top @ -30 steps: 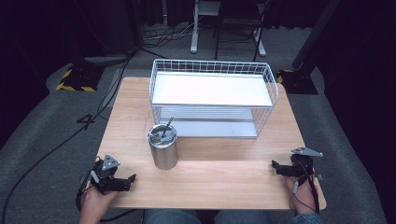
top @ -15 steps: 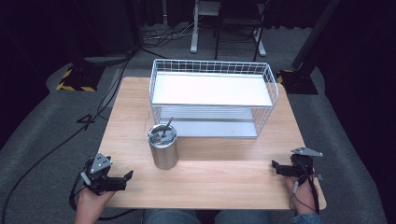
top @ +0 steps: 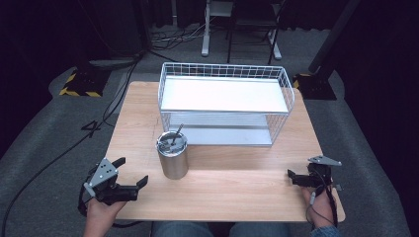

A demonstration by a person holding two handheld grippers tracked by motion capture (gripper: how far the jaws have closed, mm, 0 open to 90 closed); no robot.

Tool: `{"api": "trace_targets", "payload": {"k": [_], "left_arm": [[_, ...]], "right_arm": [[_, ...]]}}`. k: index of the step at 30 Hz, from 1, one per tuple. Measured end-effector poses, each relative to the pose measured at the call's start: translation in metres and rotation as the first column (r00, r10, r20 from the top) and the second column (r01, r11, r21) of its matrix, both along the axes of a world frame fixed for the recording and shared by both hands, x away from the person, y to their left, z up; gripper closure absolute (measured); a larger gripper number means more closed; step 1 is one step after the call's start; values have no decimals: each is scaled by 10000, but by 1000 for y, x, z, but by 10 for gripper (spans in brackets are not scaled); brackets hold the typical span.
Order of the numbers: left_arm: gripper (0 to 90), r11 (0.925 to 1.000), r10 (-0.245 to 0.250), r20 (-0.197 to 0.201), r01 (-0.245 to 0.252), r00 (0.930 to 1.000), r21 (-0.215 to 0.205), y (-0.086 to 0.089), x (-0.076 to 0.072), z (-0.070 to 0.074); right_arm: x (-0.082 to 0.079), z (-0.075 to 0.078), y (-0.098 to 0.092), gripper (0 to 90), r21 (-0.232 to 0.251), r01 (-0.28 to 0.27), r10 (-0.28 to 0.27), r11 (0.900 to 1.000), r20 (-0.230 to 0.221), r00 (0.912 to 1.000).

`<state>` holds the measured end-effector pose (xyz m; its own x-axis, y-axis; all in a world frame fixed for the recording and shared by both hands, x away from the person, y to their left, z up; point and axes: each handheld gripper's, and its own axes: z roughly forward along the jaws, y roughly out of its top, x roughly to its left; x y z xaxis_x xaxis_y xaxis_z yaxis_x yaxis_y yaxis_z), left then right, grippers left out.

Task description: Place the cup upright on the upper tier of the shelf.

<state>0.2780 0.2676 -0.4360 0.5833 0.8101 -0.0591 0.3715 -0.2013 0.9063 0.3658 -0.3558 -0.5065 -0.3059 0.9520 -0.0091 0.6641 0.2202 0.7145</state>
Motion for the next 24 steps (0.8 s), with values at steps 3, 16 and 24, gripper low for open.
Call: {"api": "trace_targets", "payload": {"k": [3, 16, 24], "left_arm": [[0, 9991, -140, 329, 152, 9994, -388, -3, 0, 3], [0, 9964, -497, 654, 540, 9966, -660, -29, 13, 8], [0, 9936, -814, 825, 874, 9933, -717, -44, 27, 11]], "right_arm": [[0, 0, 0, 12, 2, 18, -18, 10000, 6, 10000], [0, 0, 1, 12, 0, 66, -66, 10000, 11, 10000], [0, 0, 1, 12, -4, 92, -92, 10000, 15, 10000]]}}
